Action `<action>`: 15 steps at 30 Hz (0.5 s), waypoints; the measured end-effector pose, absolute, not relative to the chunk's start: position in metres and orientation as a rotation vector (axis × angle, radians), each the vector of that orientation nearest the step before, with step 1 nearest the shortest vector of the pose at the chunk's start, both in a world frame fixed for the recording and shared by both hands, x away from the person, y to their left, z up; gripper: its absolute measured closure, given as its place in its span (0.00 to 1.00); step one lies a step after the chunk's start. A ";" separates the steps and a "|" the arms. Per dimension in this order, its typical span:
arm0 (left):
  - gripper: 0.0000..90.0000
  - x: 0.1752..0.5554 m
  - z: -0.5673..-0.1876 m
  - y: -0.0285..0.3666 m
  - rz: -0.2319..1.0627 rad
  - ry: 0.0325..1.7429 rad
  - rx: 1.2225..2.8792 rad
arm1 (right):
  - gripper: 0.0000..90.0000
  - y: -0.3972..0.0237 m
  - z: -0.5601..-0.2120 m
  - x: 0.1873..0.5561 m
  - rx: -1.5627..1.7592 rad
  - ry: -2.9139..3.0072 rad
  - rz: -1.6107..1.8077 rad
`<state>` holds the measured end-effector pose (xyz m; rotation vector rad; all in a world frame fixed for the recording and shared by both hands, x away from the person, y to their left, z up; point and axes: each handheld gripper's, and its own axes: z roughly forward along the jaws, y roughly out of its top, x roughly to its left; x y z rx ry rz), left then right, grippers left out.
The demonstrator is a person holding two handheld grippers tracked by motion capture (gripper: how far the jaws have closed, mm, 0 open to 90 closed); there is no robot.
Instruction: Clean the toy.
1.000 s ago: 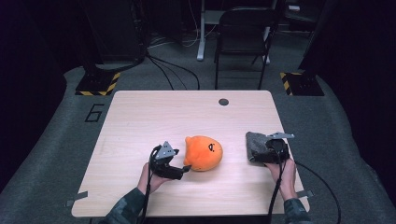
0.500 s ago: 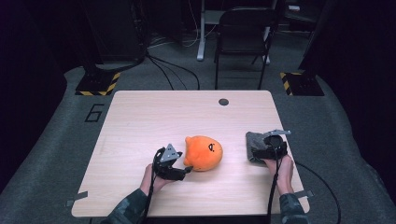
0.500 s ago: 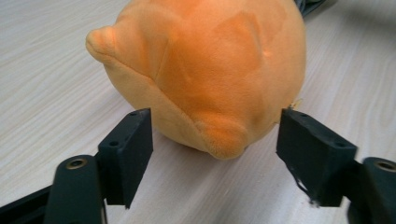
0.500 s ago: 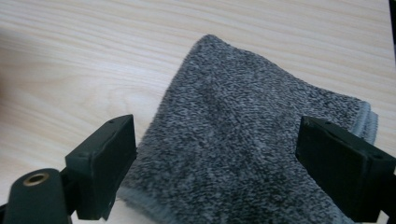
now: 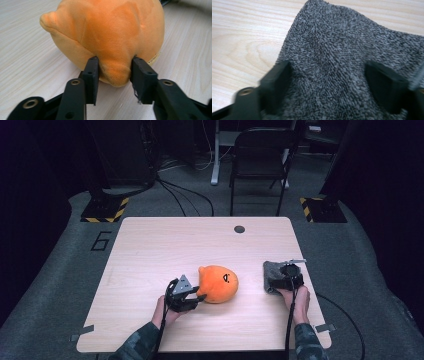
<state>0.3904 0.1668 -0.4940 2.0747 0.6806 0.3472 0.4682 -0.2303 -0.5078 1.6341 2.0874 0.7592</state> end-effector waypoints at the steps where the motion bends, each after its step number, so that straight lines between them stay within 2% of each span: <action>1: 0.73 0.390 -0.494 0.166 0.345 0.679 2.075 | 0.43 -0.231 -0.507 0.466 1.647 2.074 0.761; 2: 0.74 0.390 -0.494 0.166 0.345 0.679 2.075 | 0.43 -0.231 -0.507 0.466 1.647 2.074 0.761; 3: 0.74 0.389 -0.494 0.166 0.351 0.676 2.075 | 0.49 -0.231 -0.506 0.465 1.641 2.074 0.763; 4: 0.75 0.389 -0.494 0.166 0.353 0.671 2.077 | 0.58 -0.231 -0.506 0.464 1.646 2.072 0.768; 5: 0.76 0.389 -0.494 0.165 0.354 0.671 2.077 | 0.71 -0.232 -0.506 0.463 1.628 2.075 0.789; 6: 0.76 0.389 -0.494 0.165 0.354 0.671 2.077 | 0.71 -0.232 -0.506 0.463 1.628 2.075 0.789; 7: 0.77 0.389 -0.494 0.165 0.355 0.671 2.076 | 0.79 -0.232 -0.506 0.461 1.628 2.076 0.808; 11: 0.78 0.389 -0.494 0.165 0.347 0.683 2.066 | 0.85 -0.233 -0.504 0.459 1.632 2.067 0.833; 15: 0.78 0.389 -0.493 0.164 0.348 0.681 2.060 | 0.85 -0.234 -0.497 0.455 1.624 2.058 0.892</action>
